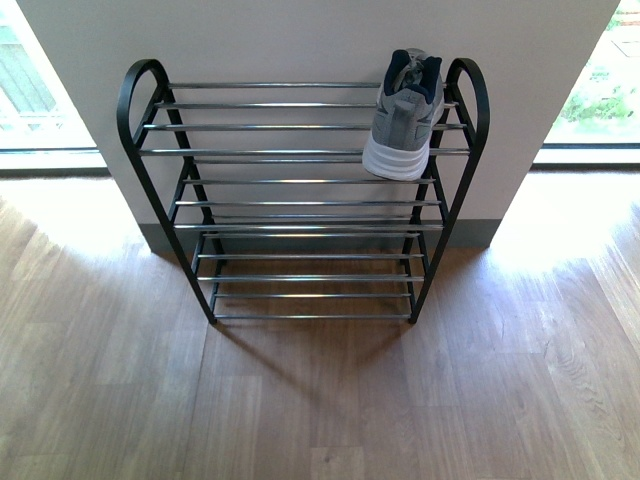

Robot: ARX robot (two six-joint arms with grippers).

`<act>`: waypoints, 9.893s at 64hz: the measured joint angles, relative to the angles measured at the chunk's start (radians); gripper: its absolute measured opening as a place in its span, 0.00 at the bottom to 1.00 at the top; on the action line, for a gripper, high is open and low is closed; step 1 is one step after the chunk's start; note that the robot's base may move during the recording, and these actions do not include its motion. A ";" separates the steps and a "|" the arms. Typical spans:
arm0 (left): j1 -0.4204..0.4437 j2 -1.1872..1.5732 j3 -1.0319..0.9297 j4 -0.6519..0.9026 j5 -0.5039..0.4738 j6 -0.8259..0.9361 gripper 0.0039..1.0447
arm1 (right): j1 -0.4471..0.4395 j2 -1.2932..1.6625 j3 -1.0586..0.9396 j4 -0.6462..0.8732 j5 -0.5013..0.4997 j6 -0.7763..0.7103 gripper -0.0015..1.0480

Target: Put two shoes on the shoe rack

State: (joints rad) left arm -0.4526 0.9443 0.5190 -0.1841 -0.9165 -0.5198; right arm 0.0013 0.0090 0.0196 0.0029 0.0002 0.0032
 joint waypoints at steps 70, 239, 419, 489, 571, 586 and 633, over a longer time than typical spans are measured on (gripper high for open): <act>-0.005 0.003 0.000 0.000 0.018 0.000 0.01 | 0.000 -0.005 0.000 -0.004 0.003 0.000 0.91; -0.095 -0.102 -0.006 -0.007 0.094 -0.124 0.83 | 0.000 -0.005 0.000 -0.004 -0.001 0.000 0.91; 0.450 -0.929 -0.505 0.184 0.916 0.513 0.91 | 0.000 -0.005 0.000 -0.004 0.000 0.000 0.91; 0.450 -0.929 -0.505 0.184 0.916 0.513 0.91 | 0.000 -0.006 0.000 -0.004 -0.001 0.000 0.91; 0.451 -0.929 -0.505 0.184 0.917 0.514 0.91 | 0.000 -0.005 0.000 -0.004 0.003 0.000 0.91; 0.451 -0.929 -0.505 0.183 0.910 0.515 0.91 | 0.000 -0.007 0.000 -0.005 -0.006 -0.001 0.91; 0.451 -0.929 -0.505 0.183 0.913 0.515 0.91 | 0.000 -0.006 0.000 -0.005 -0.001 0.000 0.91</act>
State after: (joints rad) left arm -0.0021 0.0154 0.0139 -0.0006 -0.0036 -0.0051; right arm 0.0013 0.0025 0.0196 -0.0021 -0.0010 0.0029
